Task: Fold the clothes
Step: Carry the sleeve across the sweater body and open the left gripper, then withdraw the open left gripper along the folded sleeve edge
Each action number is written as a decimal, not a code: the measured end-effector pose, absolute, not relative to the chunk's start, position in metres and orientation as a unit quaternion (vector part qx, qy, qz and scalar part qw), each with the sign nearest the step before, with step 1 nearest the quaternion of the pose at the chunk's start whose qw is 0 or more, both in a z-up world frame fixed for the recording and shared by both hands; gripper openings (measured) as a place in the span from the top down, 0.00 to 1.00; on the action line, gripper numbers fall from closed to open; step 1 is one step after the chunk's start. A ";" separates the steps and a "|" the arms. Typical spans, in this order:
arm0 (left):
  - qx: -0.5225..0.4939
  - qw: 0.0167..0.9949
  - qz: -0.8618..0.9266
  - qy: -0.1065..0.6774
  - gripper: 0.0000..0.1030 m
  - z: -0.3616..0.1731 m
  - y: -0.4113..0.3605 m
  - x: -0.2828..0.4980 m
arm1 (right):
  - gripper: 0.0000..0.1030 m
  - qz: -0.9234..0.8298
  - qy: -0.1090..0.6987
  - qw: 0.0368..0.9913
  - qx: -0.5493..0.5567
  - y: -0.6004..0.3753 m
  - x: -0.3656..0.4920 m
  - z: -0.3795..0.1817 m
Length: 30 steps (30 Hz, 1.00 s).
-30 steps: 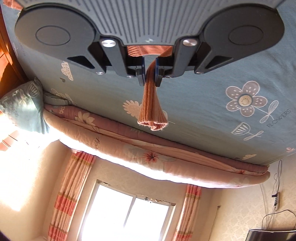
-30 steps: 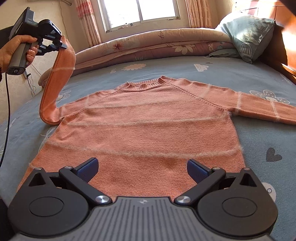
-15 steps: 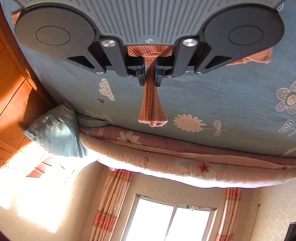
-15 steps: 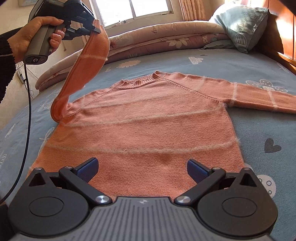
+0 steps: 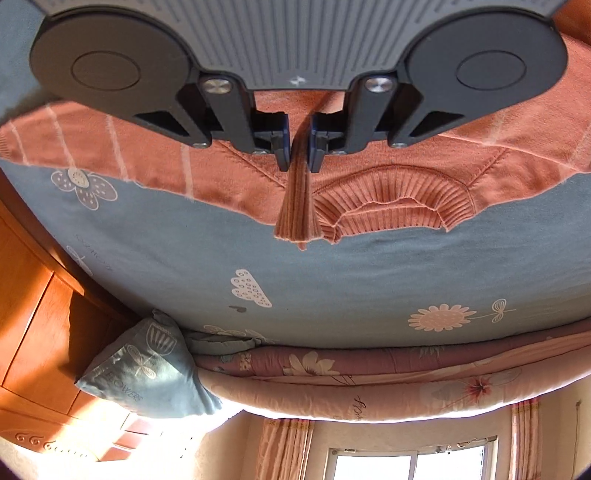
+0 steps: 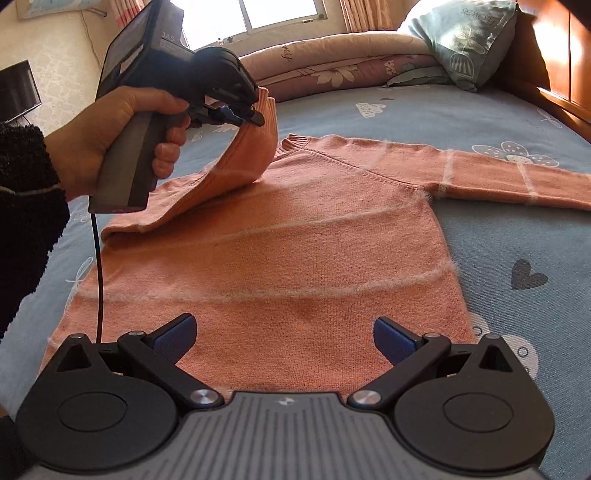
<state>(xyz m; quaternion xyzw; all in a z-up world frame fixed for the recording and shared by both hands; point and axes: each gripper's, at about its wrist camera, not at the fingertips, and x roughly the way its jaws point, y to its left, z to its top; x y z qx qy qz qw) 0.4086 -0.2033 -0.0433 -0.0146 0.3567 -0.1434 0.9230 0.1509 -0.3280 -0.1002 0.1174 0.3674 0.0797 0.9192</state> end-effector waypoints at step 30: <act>0.029 0.925 -0.145 0.349 0.31 -0.038 -0.105 0.348 | 0.00 0.068 0.396 0.910 0.104 -0.319 0.164 -0.113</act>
